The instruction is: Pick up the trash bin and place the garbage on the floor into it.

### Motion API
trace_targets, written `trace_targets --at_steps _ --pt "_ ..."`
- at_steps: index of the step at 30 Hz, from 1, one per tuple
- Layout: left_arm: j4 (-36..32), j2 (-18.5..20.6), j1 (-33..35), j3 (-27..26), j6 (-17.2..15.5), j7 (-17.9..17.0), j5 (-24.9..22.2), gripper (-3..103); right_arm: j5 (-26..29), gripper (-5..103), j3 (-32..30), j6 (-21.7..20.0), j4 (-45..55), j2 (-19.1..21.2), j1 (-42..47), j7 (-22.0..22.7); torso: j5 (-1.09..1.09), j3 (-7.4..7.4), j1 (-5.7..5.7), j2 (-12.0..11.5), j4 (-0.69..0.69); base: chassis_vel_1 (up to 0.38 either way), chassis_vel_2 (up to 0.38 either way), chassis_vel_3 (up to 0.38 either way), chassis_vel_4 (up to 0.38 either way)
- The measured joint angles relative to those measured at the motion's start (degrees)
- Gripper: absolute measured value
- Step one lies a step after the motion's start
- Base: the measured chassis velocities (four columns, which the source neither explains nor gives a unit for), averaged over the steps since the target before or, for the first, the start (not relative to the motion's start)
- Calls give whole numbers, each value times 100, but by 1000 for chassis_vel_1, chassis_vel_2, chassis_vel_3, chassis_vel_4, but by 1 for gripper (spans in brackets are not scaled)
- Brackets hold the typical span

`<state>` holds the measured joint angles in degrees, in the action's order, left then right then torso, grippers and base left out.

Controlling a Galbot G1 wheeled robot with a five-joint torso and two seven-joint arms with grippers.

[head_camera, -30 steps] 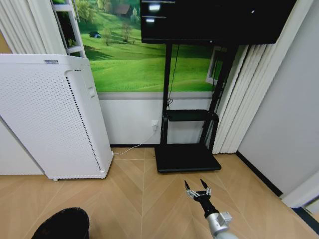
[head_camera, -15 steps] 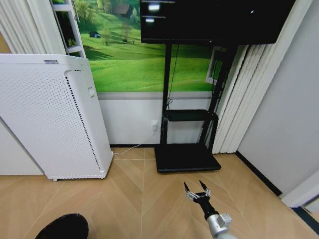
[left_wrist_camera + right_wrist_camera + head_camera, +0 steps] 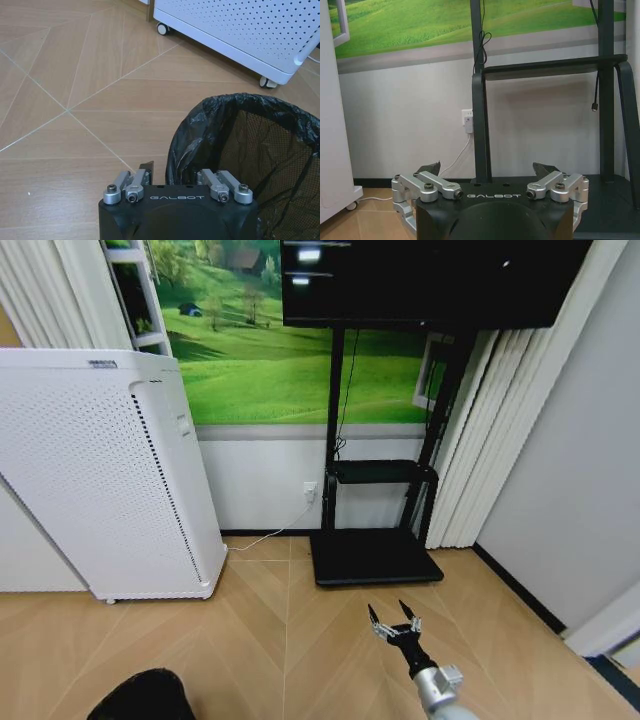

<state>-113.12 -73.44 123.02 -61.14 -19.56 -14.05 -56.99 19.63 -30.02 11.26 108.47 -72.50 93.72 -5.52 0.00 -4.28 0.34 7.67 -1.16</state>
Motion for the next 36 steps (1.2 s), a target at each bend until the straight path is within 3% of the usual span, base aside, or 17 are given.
trace_targets --at_steps 1,3,6,8,10,11,12,13,15,17,19,20,21,22,23,27,36 --pt "5 -23 21 -14 12 14 11 46 14 100 10 -10 -13 6 -38 6 0 0 0 0 0 0 0 0 0" --pt "6 -39 32 -19 17 17 14 46 22 100 15 -15 -23 12 -63 10 0 0 0 0 0 0 0 0 0" --pt "-13 -177 141 -29 85 86 77 59 55 100 30 -32 -49 26 -151 17 -1 0 0 0 1 0 0 0 0" --pt "-40 -238 222 -60 165 184 128 55 74 100 31 -36 -54 27 -163 17 0 0 0 0 1 0 0 0 0" --pt "-86 -311 358 -134 379 604 410 65 78 100 30 -36 -69 18 -161 37 0 0 0 0 0 0 0 0 0" --pt "-86 -311 358 -134 379 604 410 65 78 100 30 -36 -69 18 -161 37 0 0 0 0 0 0 0 0 0" --pt "-117 -359 451 -180 716 1081 888 71 51 100 29 -27 -71 -4 -131 115 1 0 0 0 1 0 0 0 0" --pt "-117 -359 451 -180 716 1081 888 71 51 100 29 -27 -71 -4 -131 115 1 0 0 0 1 0 0 0 0" --pt "-219 -452 481 -277 1172 1647 1695 81 35 100 -6 -15 -31 -35 -17 153 0 0 0 0 1 0 0 0 0" --pt "-276 -478 478 -314 1361 1836 1884 81 41 100 -20 9 3 -43 35 152 0 0 0 0 1 0 0 0 0" --pt "-599 -514 465 -456 1849 2470 2280 92 79 100 -107 82 173 -54 248 140 0 0 0 0 0 0 0 0 0" --pt "-599 -514 465 -456 1849 2470 2280 92 79 100 -107 82 173 -54 248 140 0 0 0 0 0 0 0 0 0" --pt "-863 -531 346 -612 2184 2790 2576 99 76 100 -190 137 378 -70 405 219 2 0 0 0 0 0 0 0 0" --pt "-863 -531 346 -612 2184 2790 2576 99 76 100 -190 137 378 -70 405 219 2 0 0 0 0 0 0 0 0" --pt "-1141 -533 183 -738 2355 2914 2768 100 10 100 -258 143 623 -102 522 502 0 0 0 0 0 0 0 0 0" --pt "-1791 -586 -194 -833 2358 2843 2935 100 -343 100 -465 -192 1439 -244 884 1103 -1 0 0 0 0 0 0 0 0" --pt "-2388 -314 -878 -241 1677 2202 2820 100 -694 100 -468 -470 2322 -581 1479 1228 0 0 0 0 0 0 0 0 0"
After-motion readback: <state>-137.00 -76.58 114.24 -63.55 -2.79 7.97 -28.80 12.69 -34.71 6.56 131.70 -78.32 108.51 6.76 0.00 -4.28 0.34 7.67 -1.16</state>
